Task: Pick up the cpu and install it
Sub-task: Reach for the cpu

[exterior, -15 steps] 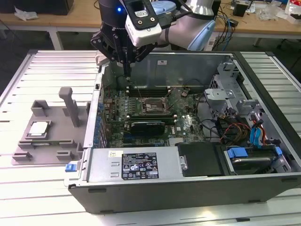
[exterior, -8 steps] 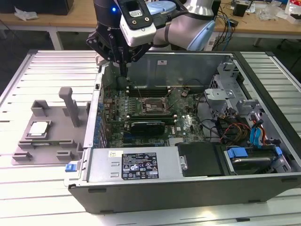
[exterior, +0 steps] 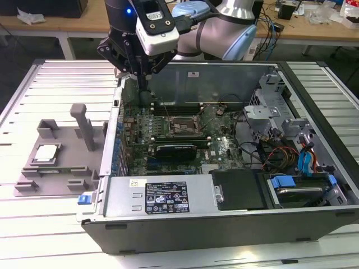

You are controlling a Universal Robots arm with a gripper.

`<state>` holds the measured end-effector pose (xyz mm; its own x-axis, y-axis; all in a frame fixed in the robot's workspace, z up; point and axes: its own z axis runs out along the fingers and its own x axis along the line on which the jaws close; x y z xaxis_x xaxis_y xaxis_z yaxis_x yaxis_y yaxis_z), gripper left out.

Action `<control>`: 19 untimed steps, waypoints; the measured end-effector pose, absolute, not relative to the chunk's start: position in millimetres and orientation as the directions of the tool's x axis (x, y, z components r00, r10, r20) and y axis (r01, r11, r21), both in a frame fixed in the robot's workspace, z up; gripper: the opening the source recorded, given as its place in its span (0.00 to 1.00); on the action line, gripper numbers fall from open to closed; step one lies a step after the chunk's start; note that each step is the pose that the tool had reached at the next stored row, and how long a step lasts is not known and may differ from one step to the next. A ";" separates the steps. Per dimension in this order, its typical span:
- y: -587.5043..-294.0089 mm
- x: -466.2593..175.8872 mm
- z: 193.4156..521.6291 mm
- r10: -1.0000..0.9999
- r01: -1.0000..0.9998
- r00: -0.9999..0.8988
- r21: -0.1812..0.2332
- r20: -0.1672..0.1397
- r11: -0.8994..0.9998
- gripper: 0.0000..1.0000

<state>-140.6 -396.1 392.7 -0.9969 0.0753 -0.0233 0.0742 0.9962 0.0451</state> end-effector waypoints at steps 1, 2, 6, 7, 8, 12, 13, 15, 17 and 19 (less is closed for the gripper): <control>-396.0 -142.0 392.8 0.075 0.074 -0.997 0.045 -0.023 0.996 0.11; -396.1 -142.5 392.7 0.075 0.074 -0.997 0.045 -0.023 0.996 0.11; -396.1 -145.4 392.8 0.075 0.074 -0.997 0.045 -0.023 0.996 0.11; -396.1 -146.4 392.7 0.075 0.074 -0.997 0.045 -0.023 0.996 0.11; -396.1 -147.7 392.8 0.075 0.074 -0.997 0.045 -0.023 0.996 0.11; -396.1 -151.7 392.7 0.075 0.074 -0.997 0.045 -0.023 0.996 0.11; -396.1 -153.2 392.8 0.075 0.074 -0.997 0.045 -0.023 0.996 0.11; -396.1 -155.7 392.7 0.075 0.074 -0.997 0.045 -0.023 0.996 0.11; -396.0 -157.3 392.7 0.075 0.074 -0.997 0.045 -0.023 0.996 0.11; -396.1 -158.7 392.8 0.075 0.074 -0.997 0.045 -0.023 0.996 0.11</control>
